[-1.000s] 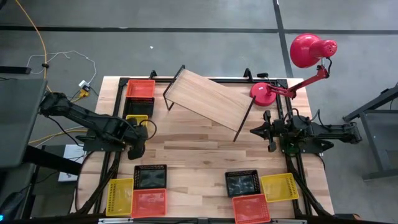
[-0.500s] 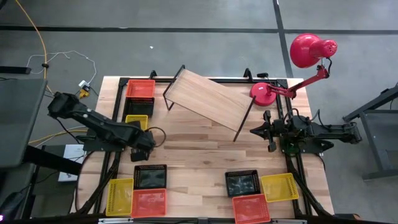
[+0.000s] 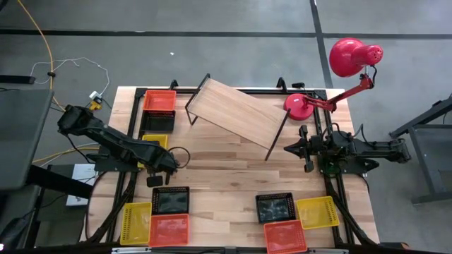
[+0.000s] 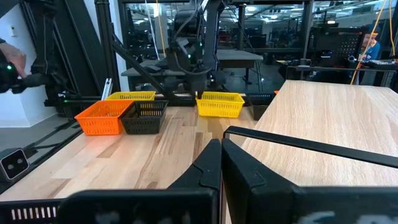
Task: Stack baskets on shelf by color
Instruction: Put the top yellow bin on the shelf
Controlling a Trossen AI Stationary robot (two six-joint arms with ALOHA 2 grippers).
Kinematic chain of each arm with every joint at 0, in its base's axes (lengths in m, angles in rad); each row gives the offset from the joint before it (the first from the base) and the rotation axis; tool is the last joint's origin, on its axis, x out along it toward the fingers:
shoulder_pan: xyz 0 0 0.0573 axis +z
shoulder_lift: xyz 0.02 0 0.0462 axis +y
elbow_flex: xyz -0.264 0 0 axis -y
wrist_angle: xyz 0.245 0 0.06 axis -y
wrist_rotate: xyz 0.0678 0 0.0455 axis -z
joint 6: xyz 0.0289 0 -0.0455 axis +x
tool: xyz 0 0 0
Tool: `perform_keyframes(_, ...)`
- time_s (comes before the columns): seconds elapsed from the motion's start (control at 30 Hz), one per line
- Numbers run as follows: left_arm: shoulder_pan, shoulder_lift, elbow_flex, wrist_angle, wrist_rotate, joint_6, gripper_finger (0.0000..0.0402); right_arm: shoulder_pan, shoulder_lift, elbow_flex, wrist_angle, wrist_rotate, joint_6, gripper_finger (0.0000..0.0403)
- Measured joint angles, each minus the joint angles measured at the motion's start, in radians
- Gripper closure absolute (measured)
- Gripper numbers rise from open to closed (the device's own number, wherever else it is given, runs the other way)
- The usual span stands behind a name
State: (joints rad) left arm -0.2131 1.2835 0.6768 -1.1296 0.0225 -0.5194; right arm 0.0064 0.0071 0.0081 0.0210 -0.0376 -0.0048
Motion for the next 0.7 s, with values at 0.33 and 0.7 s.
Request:
perform_keyframes(0.33,0.011,-0.100,0.408,-0.302,0.061,0.088,0.0401,0.000,0.000,0.000,0.000,0.000,0.000,0.0402)
perform_keyframes(0.7,0.086,0.086,0.979,-0.436,-0.222,0.430,0.0401,0.000,0.000,0.000,0.000,0.000,0.000,0.0402)
